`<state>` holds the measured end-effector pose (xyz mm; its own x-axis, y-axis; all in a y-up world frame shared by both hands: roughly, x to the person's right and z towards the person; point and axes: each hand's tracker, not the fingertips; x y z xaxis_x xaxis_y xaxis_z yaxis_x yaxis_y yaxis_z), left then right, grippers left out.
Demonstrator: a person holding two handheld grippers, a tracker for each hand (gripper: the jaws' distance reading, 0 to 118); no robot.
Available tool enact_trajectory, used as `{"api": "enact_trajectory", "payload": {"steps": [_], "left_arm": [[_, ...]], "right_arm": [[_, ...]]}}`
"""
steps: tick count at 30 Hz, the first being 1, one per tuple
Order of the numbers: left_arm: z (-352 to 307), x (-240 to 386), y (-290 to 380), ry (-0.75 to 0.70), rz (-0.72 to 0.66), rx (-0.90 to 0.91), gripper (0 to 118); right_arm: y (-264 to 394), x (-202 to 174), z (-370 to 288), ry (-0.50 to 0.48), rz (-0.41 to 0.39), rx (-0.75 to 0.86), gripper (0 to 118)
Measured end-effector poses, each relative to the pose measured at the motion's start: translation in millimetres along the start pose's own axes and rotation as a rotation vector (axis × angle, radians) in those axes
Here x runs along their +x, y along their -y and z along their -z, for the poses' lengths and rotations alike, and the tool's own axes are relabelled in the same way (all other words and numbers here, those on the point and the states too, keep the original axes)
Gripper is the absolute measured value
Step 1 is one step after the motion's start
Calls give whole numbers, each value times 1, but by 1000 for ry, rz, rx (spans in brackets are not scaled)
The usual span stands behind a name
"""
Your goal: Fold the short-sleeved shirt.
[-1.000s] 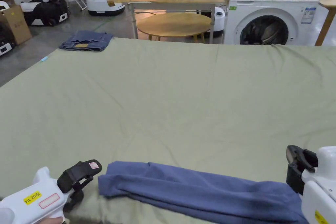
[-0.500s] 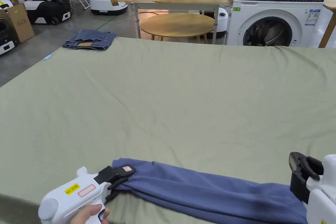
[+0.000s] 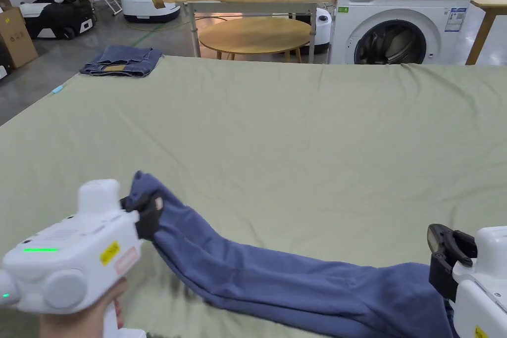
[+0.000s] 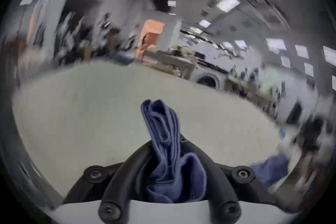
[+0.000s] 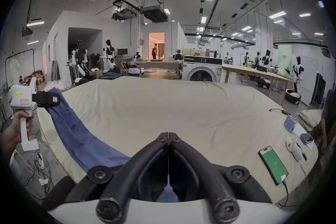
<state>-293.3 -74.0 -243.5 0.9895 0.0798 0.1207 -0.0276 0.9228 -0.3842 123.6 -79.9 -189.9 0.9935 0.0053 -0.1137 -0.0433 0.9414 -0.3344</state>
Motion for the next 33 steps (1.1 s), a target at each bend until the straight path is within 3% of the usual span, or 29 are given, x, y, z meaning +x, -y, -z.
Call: {"api": "enact_trajectory", "payload": {"steps": [2,6,11,12,15,16,20,22,23,24,26,27,28,31,33], "left_arm": [[14,42,9,46,200,-34,4],[37,122,36,94,375,-121,4],[62,158,74,119,422,-203,5],[61,155,76,139,397,-212,13],[39,140,64,153,285,-107,92],[32,134,57,158,252,-65,105],[14,103,30,143,48,24,105],[23,92,26,177,-77,-74,105],[30,87,29,200,-138,-129,104],[39,83,35,241,-178,-194,95],[58,92,51,247,-207,-308,38],[64,98,60,234,-198,-328,15],[69,103,69,248,-190,-352,5],[86,127,92,339,-281,-439,1],[87,148,100,316,-195,-438,0]], "right_arm": [[1,-1,0,-1,-1,3,0],[6,-1,-3,6,-20,5,0],[11,7,-7,9,-10,4,0],[11,9,-8,8,-7,3,0],[13,13,-11,-1,-7,2,0],[13,14,-11,-5,-7,2,0],[14,16,-11,-27,23,10,0],[11,16,-9,-39,22,-2,0],[10,14,-10,-47,11,2,0],[9,13,-12,-54,-10,10,0],[9,11,-15,-55,-15,14,0],[9,11,-16,-65,-6,16,0],[9,12,-16,-80,0,12,0],[12,9,-16,-71,-28,12,0],[13,11,-14,-84,-4,3,0]]}}
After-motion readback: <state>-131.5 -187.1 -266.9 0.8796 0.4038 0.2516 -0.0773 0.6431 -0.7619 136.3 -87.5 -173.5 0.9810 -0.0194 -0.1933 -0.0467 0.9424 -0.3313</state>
